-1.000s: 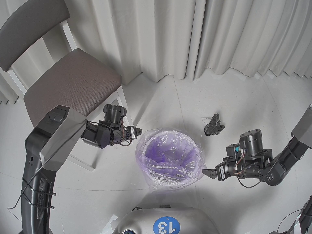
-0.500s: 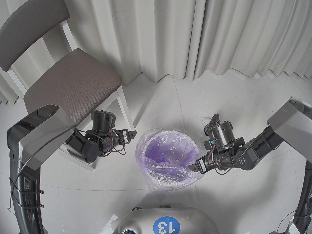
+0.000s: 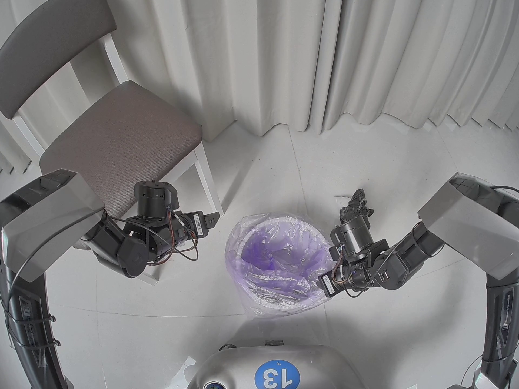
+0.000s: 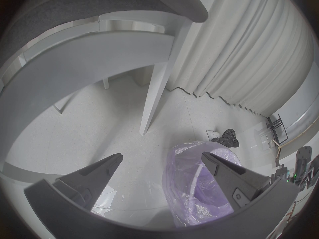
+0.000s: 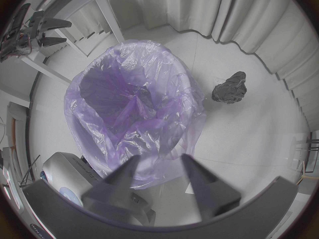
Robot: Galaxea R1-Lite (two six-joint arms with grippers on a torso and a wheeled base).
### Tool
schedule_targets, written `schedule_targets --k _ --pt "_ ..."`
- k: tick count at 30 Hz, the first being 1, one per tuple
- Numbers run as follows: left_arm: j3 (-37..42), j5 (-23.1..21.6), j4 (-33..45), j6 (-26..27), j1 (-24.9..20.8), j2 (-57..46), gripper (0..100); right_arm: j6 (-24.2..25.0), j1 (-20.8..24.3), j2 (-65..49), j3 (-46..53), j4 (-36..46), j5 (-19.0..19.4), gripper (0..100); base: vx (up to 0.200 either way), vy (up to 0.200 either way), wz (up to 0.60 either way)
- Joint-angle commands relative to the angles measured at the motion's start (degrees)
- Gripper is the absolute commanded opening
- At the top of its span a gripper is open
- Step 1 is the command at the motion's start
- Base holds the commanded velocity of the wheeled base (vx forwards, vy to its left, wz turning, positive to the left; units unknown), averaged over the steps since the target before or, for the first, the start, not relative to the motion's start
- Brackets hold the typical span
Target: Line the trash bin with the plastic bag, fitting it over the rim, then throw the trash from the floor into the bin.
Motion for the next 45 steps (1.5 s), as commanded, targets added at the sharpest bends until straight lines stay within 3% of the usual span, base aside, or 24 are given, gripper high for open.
schedule_targets --k 1,15,24,31,37,45 --pt "1.0 0.0 -1.1 0.0 0.0 -0.9 100 0.1 0.0 0.2 0.4 0.0 -0.1 0 0.0 0.0 0.0" --pt "3.1 0.4 -4.0 -0.1 0.1 -2.7 100 0.1 -0.2 -3.5 7.0 -0.8 -0.1 0 0.0 0.0 0.0" --pt "6.3 0.4 -4.7 -0.1 0.0 -6.0 100 0.1 0.0 -6.4 14.2 -5.9 -0.4 0 0.0 0.0 0.0" --pt "6.8 0.5 -4.7 -0.1 -0.8 -6.1 100 0.3 0.0 0.7 15.4 -10.2 -0.3 0 0.0 0.0 0.0" --pt "6.8 0.5 -4.7 0.0 -0.7 -6.3 100 0.3 -0.3 2.9 11.1 -10.2 0.6 0 0.0 0.0 0.0" --pt "8.8 1.7 -4.5 0.0 0.0 -12.6 100 0.4 -4.1 8.7 -8.4 3.2 3.1 0 0.0 0.0 0.0"
